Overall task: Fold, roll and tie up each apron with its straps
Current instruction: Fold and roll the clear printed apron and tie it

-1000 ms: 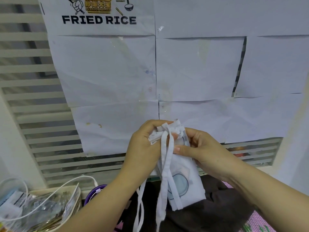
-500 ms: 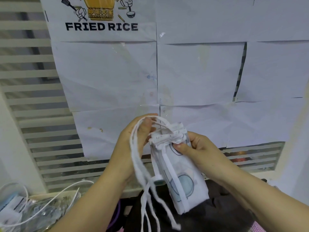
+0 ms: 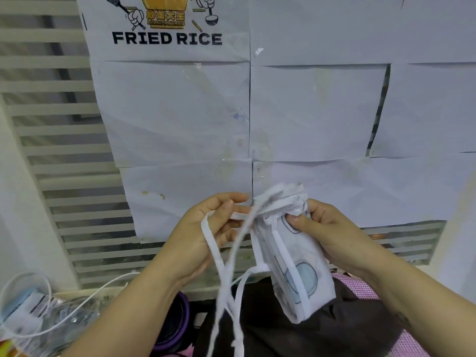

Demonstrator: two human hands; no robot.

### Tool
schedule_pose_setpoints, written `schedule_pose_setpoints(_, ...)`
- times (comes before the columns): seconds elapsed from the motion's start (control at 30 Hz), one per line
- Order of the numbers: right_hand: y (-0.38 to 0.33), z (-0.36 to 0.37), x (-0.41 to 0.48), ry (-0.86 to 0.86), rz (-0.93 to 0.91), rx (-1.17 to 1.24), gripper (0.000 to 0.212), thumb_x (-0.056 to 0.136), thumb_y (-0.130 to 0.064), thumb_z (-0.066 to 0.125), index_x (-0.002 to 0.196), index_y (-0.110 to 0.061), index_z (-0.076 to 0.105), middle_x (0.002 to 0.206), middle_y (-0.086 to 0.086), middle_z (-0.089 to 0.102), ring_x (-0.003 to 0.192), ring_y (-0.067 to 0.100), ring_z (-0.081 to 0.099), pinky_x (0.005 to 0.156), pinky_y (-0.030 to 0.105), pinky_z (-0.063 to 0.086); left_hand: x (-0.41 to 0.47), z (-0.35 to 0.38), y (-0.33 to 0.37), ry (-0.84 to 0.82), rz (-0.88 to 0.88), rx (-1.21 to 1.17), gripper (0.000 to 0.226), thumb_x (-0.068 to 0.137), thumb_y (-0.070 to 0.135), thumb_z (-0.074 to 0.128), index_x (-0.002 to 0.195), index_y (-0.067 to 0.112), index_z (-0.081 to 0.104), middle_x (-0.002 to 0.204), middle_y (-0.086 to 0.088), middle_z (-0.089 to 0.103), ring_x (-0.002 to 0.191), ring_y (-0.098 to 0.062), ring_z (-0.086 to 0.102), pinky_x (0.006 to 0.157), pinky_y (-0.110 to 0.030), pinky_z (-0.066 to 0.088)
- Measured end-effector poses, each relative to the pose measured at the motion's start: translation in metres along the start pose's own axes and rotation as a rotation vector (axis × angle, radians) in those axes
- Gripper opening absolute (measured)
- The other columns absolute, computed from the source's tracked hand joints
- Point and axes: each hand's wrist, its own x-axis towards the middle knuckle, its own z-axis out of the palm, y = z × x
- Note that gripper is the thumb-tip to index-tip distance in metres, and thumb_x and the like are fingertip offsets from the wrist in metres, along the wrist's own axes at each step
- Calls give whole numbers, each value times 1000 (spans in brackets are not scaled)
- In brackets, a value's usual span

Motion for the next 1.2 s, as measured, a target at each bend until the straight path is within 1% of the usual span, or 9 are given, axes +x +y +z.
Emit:
schedule_pose_setpoints(0.07, 1, -2, 0, -12, 23, 27, 58, 62, -48, 83, 103, -9, 70, 109, 19, 69, 99, 31, 67, 84, 35, 56, -1, 4, 1, -7, -34, -124, 25, 80, 22, 53, 85, 12, 75, 86, -10, 74, 73, -16, 71, 59, -20, 55)
schedule_pose_setpoints(0.27, -1, -4, -7, -34, 37, -67, 33, 87, -20, 57, 116, -5, 63, 112, 15, 69, 103, 28, 66, 89, 35, 54, -2, 5, 9, -40, -6, -9, 42, 84, 38, 43, 94, 7, 69, 96, -11, 74, 82, -21, 72, 66, -24, 57)
schedule_pose_setpoints(0.37, -1, -2, -9, -45, 40, -84, 29, 88, -19, 57, 115, -9, 64, 111, 11, 70, 105, 27, 66, 94, 37, 52, -2, 5, 14, -52, 5, 13, 40, 80, 40, 46, 80, 14, 77, 84, -7, 73, 67, -17, 70, 59, -23, 55)
schedule_pose_setpoints(0.53, 3, 0, -8, -87, 69, 49, 37, 84, -21, 63, 116, -3, 64, 115, 17, 68, 105, 28, 65, 87, 31, 54, 3, 2, 16, -17, -29, -237, 19, 66, 29, 68, 67, 13, 78, 78, -7, 74, 66, -11, 71, 55, -19, 55)
schedule_pose_setpoints(0.67, 4, 3, -7, -143, 81, 210, 37, 81, -19, 71, 114, -3, 65, 116, 18, 67, 103, 25, 66, 82, 29, 54, 1, -2, 6, -70, -17, -270, 48, 46, 35, 91, 85, 12, 79, 96, -10, 74, 84, -14, 72, 67, -21, 57)
schedule_pose_setpoints(0.73, 5, 3, -7, -127, 95, 253, 31, 80, -16, 70, 109, -6, 69, 113, 17, 68, 100, 24, 67, 80, 29, 55, -2, -1, 3, -61, 30, -222, 35, 57, 33, 83, 88, 16, 79, 101, -8, 74, 90, -15, 71, 71, -21, 56)
schedule_pose_setpoints(0.87, 6, 3, -6, -164, 71, 287, 54, 68, -27, 83, 114, -4, 66, 118, 19, 66, 105, 26, 65, 84, 29, 53, -10, 11, 6, -31, 85, -113, 13, 77, 16, 69, 83, 21, 80, 94, -4, 74, 89, -13, 70, 73, -20, 55)
schedule_pose_setpoints(1.03, 4, 2, -10, -171, 61, 274, 66, 60, -30, 89, 116, -6, 63, 114, 16, 67, 104, 24, 65, 83, 28, 53, -12, 21, 4, 24, 26, -312, 26, 77, 23, 53, 76, 17, 79, 78, -2, 69, 74, -10, 68, 61, -27, 57)
schedule_pose_setpoints(1.2, 2, 0, -17, -174, 63, 286, 69, 55, -31, 92, 115, -8, 66, 111, 16, 67, 101, 26, 65, 83, 32, 55, -13, 25, 6, -17, -20, -459, 43, 85, 40, 42, 82, 18, 78, 82, -2, 66, 77, -13, 67, 59, -35, 57)
